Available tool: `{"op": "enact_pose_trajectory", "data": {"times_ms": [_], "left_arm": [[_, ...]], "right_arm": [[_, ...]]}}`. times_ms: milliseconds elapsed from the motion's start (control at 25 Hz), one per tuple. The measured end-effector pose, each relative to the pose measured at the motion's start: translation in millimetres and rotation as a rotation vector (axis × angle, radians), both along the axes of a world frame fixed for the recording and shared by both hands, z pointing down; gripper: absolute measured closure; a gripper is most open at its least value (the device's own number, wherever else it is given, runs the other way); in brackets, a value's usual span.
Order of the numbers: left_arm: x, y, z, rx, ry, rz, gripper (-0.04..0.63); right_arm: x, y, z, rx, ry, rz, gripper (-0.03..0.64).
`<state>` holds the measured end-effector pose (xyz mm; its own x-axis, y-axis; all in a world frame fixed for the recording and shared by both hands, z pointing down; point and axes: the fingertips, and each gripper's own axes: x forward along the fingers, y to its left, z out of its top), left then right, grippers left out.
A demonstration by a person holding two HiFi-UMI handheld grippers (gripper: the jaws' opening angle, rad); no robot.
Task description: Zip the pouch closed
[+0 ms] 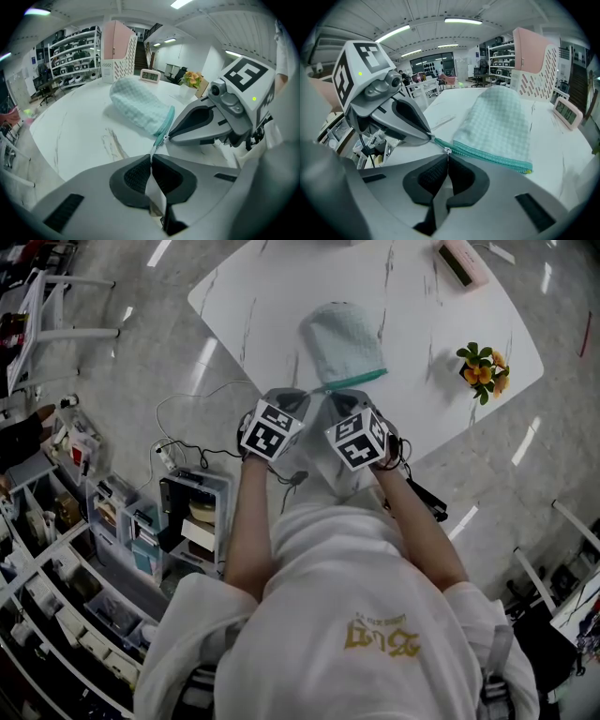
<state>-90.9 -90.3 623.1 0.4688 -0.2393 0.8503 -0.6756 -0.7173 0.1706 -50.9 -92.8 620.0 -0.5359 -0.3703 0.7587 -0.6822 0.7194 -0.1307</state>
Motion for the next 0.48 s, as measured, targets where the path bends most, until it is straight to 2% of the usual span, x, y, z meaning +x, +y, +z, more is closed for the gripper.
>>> {"op": "enact_pose_trajectory", "data": {"times_ms": [480], "left_arm": [[0.7, -4.8, 4.6, 0.012, 0.024, 0.008, 0.563]], "right_arm": [[2.9, -1.6, 0.2, -0.002, 0.007, 0.019, 0.6]]}}
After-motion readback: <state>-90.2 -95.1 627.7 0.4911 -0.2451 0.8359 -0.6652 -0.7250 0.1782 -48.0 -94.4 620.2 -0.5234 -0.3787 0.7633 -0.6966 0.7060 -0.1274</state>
